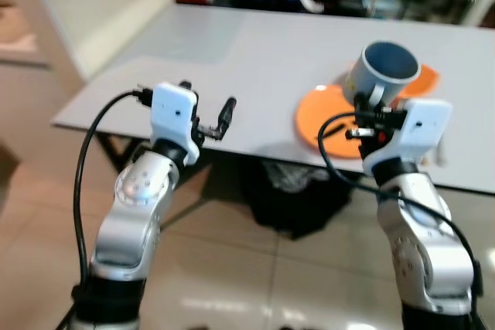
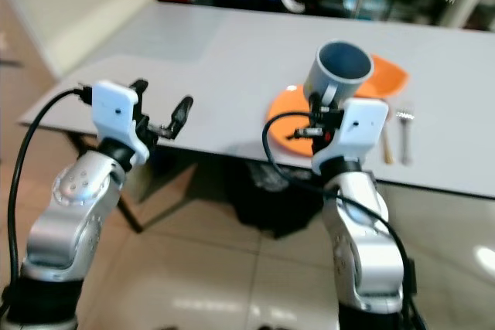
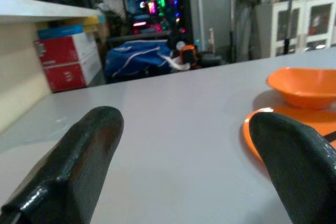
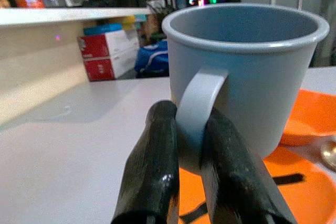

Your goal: Setting the table

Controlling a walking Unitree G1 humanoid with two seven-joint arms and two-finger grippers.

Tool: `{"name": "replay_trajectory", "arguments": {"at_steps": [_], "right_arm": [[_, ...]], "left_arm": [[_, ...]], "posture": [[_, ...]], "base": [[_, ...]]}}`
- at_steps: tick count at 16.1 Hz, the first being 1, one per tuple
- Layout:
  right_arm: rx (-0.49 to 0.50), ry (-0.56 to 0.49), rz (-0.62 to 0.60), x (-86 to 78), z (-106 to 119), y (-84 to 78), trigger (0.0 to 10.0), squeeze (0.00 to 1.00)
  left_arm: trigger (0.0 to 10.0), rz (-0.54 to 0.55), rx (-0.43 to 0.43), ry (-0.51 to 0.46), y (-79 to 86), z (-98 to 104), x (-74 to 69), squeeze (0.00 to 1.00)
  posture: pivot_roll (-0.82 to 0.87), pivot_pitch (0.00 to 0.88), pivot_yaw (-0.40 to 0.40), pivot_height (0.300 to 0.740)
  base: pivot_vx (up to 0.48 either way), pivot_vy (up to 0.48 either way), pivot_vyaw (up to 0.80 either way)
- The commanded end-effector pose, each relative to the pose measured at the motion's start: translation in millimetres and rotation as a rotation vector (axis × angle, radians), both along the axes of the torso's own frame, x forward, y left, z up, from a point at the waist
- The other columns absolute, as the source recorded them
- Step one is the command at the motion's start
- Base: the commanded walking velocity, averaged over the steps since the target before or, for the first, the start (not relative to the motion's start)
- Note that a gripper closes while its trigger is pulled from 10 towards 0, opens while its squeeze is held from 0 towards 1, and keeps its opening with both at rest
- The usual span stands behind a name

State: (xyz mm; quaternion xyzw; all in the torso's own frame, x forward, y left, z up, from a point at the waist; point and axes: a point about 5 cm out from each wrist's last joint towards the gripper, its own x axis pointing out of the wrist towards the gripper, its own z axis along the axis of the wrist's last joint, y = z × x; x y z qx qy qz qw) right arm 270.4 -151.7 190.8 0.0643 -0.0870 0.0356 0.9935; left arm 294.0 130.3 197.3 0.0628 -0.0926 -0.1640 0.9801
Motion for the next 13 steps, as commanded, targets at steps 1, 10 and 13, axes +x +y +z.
{"name": "replay_trajectory", "arguments": {"at_steps": [1, 10, 13], "right_arm": [[0.006, -0.023, 0.016, 0.8, 7.4, 2.2, 10.0, 0.00], [0.036, -0.034, 0.018, 4.3, 9.8, 1.2, 10.0, 0.00], [0.009, -0.026, 0.021, 7.4, 9.6, 0.0, 10.0, 0.00]], "left_arm": [[10.0, -0.002, 0.000, 0.009, 3.0, 0.3, 0.5, 0.00], [10.0, -0.055, 0.074, 0.024, 6.2, 1.4, -6.1, 0.00], [10.0, -0.071, 0.075, 0.038, 4.8, -0.7, -7.6, 0.00]], "posture": [[0.05, 0.064, 0.020, 0.740], [0.11, 0.110, 0.019, 0.740], [0.10, 0.124, 0.027, 0.740]], "base": [[0.416, 0.000, 0.00], [0.424, 0.000, 0.00], [0.421, 0.000, 0.00]]}}
